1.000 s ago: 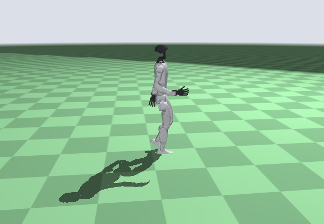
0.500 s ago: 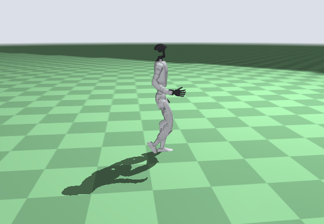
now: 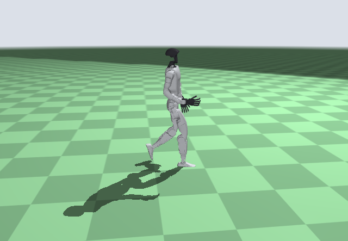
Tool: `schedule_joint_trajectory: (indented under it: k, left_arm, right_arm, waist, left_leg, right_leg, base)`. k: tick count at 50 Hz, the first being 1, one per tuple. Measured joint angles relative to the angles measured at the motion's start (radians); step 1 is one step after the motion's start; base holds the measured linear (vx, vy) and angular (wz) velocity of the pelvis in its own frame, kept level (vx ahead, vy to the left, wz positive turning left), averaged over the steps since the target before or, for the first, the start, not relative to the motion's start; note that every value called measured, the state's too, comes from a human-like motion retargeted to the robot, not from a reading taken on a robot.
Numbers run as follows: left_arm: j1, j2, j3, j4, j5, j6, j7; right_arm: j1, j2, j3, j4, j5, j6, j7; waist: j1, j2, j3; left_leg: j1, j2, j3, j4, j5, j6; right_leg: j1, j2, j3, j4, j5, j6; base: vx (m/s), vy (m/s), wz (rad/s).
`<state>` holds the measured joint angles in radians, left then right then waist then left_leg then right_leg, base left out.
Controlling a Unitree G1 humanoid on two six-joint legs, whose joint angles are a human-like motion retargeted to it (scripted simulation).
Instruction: Walk run
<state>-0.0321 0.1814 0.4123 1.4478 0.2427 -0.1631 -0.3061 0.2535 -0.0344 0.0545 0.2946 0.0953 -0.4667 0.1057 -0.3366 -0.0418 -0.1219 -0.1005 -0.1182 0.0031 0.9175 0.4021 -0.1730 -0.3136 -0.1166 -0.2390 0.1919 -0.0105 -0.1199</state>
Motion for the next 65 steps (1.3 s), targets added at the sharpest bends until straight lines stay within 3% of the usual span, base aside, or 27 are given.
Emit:
schedule_joint_trajectory:
  k: [2, 5, 8, 12, 15, 18, 20, 22, 24, 25, 27, 29, 31, 36, 40, 43, 45, 47, 48, 50, 52, 53, 55, 60, 62, 65]
  left_arm:
    - [0.098, -0.032, -0.017, 0.075, 0.119, 0.054, 0.014]
    - [0.243, -0.075, -0.047, 0.18, 0.251, 0.069, 0.054]
    - [0.383, -0.123, -0.043, 0.248, 0.34, 0.098, 0.059]
    - [0.532, -0.187, -0.019, 0.252, 0.455, 0.219, 0.0]
    - [0.588, -0.206, 0.008, 0.252, 0.529, 0.268, -0.07]
    - [0.583, -0.19, 0.032, 0.252, 0.549, 0.292, -0.119]
    - [0.56, -0.17, 0.051, 0.252, 0.529, 0.284, -0.093]
    - [0.521, -0.149, 0.059, 0.252, 0.457, 0.249, -0.048]
    - [0.453, -0.128, 0.042, 0.252, 0.346, 0.221, -0.024]
    - [0.4, -0.11, 0.02, 0.252, 0.281, 0.213, -0.022]
    - [0.273, -0.071, -0.024, 0.231, 0.173, 0.202, 0.007]
    - [0.129, -0.035, -0.033, 0.183, 0.119, 0.187, 0.058]
    - [0.0, -0.012, -0.017, 0.106, 0.104, 0.143, 0.105]
    - [-0.275, 0.056, -0.08, -0.079, -0.052, 0.008, 0.086]
    - [-0.428, 0.123, -0.093, -0.185, -0.162, -0.026, 0.019]
    - [-0.474, 0.14, -0.065, -0.254, -0.196, -0.053, 0.008]
    - [-0.47, 0.127, -0.052, -0.292, -0.222, -0.088, 0.037]
    - [-0.431, 0.103, -0.038, -0.305, -0.25, -0.148, 0.072]
    - [-0.399, 0.087, -0.035, -0.299, -0.261, -0.183, 0.085]
    - [-0.314, 0.056, -0.024, -0.262, -0.256, -0.234, 0.089]
    - [-0.22, 0.02, -0.035, -0.192, -0.191, -0.224, 0.08]
    - [-0.18, 0.01, -0.041, -0.143, -0.144, -0.205, 0.077]
    - [-0.107, -0.006, -0.051, -0.04, -0.043, -0.167, 0.078]
    - [0.136, -0.045, -0.096, 0.176, 0.249, -0.084, 0.235]
    - [0.223, -0.073, -0.082, 0.225, 0.315, -0.065, 0.264]
    - [0.388, -0.13, -0.038, 0.252, 0.392, 0.006, 0.193]
  right_arm:
    - [-0.036, -0.008, 0.001, 0.003, -0.014, 0.0, -0.018]
    - [-0.076, -0.018, 0.012, -0.015, -0.032, -0.012, -0.04]
    - [-0.098, -0.025, 0.024, -0.048, -0.01, -0.036, -0.027]
    - [-0.118, -0.042, -0.016, -0.062, 0.059, -0.059, 0.027]
    - [-0.098, -0.046, -0.036, -0.033, 0.1, -0.073, 0.044]
    - [-0.055, -0.024, -0.034, 0.02, 0.093, -0.07, 0.02]
    - [-0.014, -0.009, -0.036, 0.042, 0.059, -0.073, -0.006]
    - [0.025, 0.009, -0.031, 0.056, 0.026, -0.075, -0.018]
    - [0.046, 0.013, -0.004, 0.069, 0.011, -0.077, -0.022]
    - [0.044, 0.011, 0.005, 0.078, 0.01, -0.078, -0.021]
    - [0.044, 0.018, 0.011, 0.082, 0.02, -0.081, -0.004]
    - [0.039, 0.025, -0.01, 0.089, 0.027, -0.078, 0.012]
    - [0.041, 0.026, -0.025, 0.085, 0.023, -0.08, 0.012]
    - [0.054, 0.001, -0.034, 0.041, -0.006, -0.09, 0.002]
    - [0.058, -0.012, -0.025, 0.022, -0.016, -0.099, -0.006]
    - [0.061, -0.001, -0.02, 0.022, -0.027, -0.118, -0.038]
    - [0.064, 0.015, -0.022, 0.027, -0.024, -0.12, -0.044]
    - [0.066, 0.038, -0.029, 0.035, -0.017, -0.108, -0.031]
    - [0.073, 0.049, -0.035, 0.037, -0.017, -0.103, -0.023]
    - [0.089, 0.06, -0.037, 0.039, -0.019, -0.096, -0.019]
    - [0.09, 0.058, -0.037, 0.041, -0.014, -0.09, -0.026]
    - [0.079, 0.054, -0.033, 0.043, -0.012, -0.085, -0.026]
    - [0.037, 0.033, -0.026, 0.047, -0.019, -0.073, -0.025]
    - [-0.053, -0.002, -0.002, 0.056, -0.024, -0.079, -0.007]
    - [-0.073, -0.008, 0.018, 0.044, -0.002, -0.083, 0.003]
    - [-0.115, -0.013, 0.04, 0.021, 0.043, -0.085, 0.022]
  waist:
    - [0.004, -0.003, 0.011]
    - [0.08, -0.023, 0.033]
    - [0.161, -0.032, 0.047]
    - [0.251, -0.009, 0.073]
    - [0.252, -0.028, 0.058]
    - [0.321, -0.045, 0.048]
    - [0.4, -0.052, 0.025]
    - [0.397, -0.045, -0.007]
    - [0.331, -0.085, 0.009]
    - [0.295, -0.102, 0.019]
    - [0.309, 0.009, 0.005]
    - [0.292, 0.068, 0.007]
    - [0.256, 0.084, 0.025]
    - [0.116, 0.076, 0.04]
    - [0.031, 0.044, 0.039]
    - [0.025, 0.05, 0.03]
    - [0.022, 0.057, 0.016]
    - [0.011, 0.065, -0.01]
    - [-0.011, 0.071, -0.022]
    - [-0.023, 0.077, -0.046]
    - [-0.008, 0.084, -0.022]
    - [0.002, 0.103, 0.003]
    - [-0.009, 0.051, 0.005]
    - [0.062, -0.006, 0.053]
    - [0.103, -0.023, 0.074]
    - [0.173, -0.02, 0.125]
  left_leg:
    - [-0.094, 0.034, 0.053, 0.0, -0.087, 0.053]
    - [-0.252, 0.069, 0.156, -0.075, -0.249, 0.126]
    - [-0.357, 0.096, 0.236, -0.326, -0.326, 0.182]
    - [-0.436, 0.068, 0.261, -0.729, -0.379, 0.273]
    - [-0.451, -0.029, 0.176, -0.933, -0.447, 0.316]
    - [-0.414, 0.026, 0.253, -0.83, -0.471, 0.285]
    - [-0.387, 0.077, 0.34, -0.777, -0.394, 0.278]
    - [-0.37, 0.049, 0.143, -0.726, -0.396, 0.29]
    - [-0.321, -0.034, 0.083, -0.65, -0.469, 0.295]
    - [-0.288, -0.055, 0.136, -0.615, -0.506, 0.299]
    - [-0.196, 0.085, 0.198, -0.703, -0.497, 0.292]
    - [-0.139, 0.108, 0.138, -0.732, -0.519, 0.28]
    - [-0.074, 0.102, 0.122, -0.763, -0.524, 0.276]
    - [0.072, 0.057, 0.052, -0.819, -0.574, 0.277]
    - [0.202, 0.016, -0.011, -0.831, -0.635, 0.26]
    - [0.283, 0.035, -0.022, -0.827, -0.63, 0.208]
    - [0.316, 0.052, -0.03, -0.798, -0.561, 0.152]
    - [0.327, 0.063, -0.057, -0.747, -0.39, 0.071]
    - [0.33, 0.066, -0.098, -0.703, -0.265, 0.03]
    - [0.3, 0.055, -0.138, -0.562, -0.009, -0.057]
    - [0.207, 0.08, -0.11, -0.282, 0.116, -0.085]
    - [0.144, 0.123, -0.091, -0.105, 0.12, -0.08]
    - [0.063, 0.035, -0.084, -0.034, 0.079, -0.026]
    - [-0.157, 0.055, 0.118, -0.022, -0.211, 0.102]
    - [-0.23, 0.052, 0.165, -0.113, -0.281, 0.143]
    - [-0.315, 0.043, 0.193, -0.408, -0.332, 0.23]
  right_leg:
    - [0.068, 0.074, 0.082, -0.046, -0.018, -0.023]
    - [0.159, 0.12, 0.108, -0.108, -0.021, -0.039]
    - [0.233, 0.188, 0.161, -0.13, -0.06, -0.074]
    - [0.339, 0.265, 0.207, -0.137, -0.114, -0.109]
    - [0.405, 0.244, 0.134, -0.128, -0.097, -0.094]
    - [0.466, 0.236, 0.132, -0.068, 0.072, -0.038]
    - [0.483, 0.209, 0.093, 0.002, 0.304, 0.003]
    - [0.434, 0.19, 0.064, 0.176, 0.507, 0.039]
    - [0.311, 0.11, 0.054, 0.573, 0.534, 0.051]
    - [0.258, 0.037, -0.003, 0.758, 0.534, 0.043]
    - [0.191, 0.149, -0.038, 0.691, 0.523, 0.024]
    - [0.09, 0.236, -0.028, 0.658, 0.452, 0.035]
    - [-0.005, 0.249, -0.011, 0.631, 0.364, 0.073]
    - [-0.178, 0.092, 0.004, 0.352, 0.173, 0.174]
    - [-0.242, -0.039, 0.019, 0.008, 0.104, 0.166]
    - [-0.269, -0.045, 0.07, -0.183, 0.029, 0.288]
    - [-0.267, -0.061, -0.029, -0.153, 0.051, 0.253]
    - [-0.261, -0.052, -0.05, -0.059, 0.035, 0.184]
    - [-0.244, -0.072, -0.113, -0.039, 0.108, 0.178]
    - [-0.221, -0.027, 0.053, 0.03, 0.133, 0.118]
    - [-0.167, 0.067, 0.174, 0.076, 0.045, 0.035]
    - [-0.111, 0.071, 0.056, 0.079, 0.025, 0.016]
    - [-0.028, -0.001, 0.0, 0.034, 0.021, 0.019]
    - [0.14, 0.088, 0.132, -0.056, 0.0, -0.013]
    - [0.192, 0.104, 0.127, -0.084, -0.007, -0.028]
    - [0.284, 0.178, 0.165, -0.11, -0.044, -0.058]
  base:
    - [1.2, -0.43, -0.83]
    - [0.87, -0.3, -1.6]
    - [1.1, -0.28, -1.65]
    - [1.19, -0.09, -0.82]
    - [1.2, -0.05, 0.14]
    - [1.54, -0.04, -0.81]
    - [1.46, -0.02, -1.36]
    - [1.75, 0.04, -0.31]
    - [1.3, 0.01, 0.79]
    - [1.2, 0.04, 0.51]
    - [0.95, 0.02, -0.01]
    - [0.96, -0.08, 0.62]
    - [1.16, -0.17, 1.31]
    - [1.04, -0.21, 1.5]
    - [1.02, -0.29, 0.77]
    - [1.24, -0.45, 0.09]
    - [1.21, -0.5, 0.03]
    - [1.42, -0.62, 0.31]
    - [1.26, -0.57, 0.58]
    - [1.42, -0.69, 0.21]
    - [1.51, -0.74, -0.33]
    - [0.99, -0.45, -0.41]
    - [1.02, -0.44, -0.29]
    - [0.95, -0.34, -1.15]
    - [1.07, -0.32, -1.59]
    - [0.84, -0.22, -1.43]
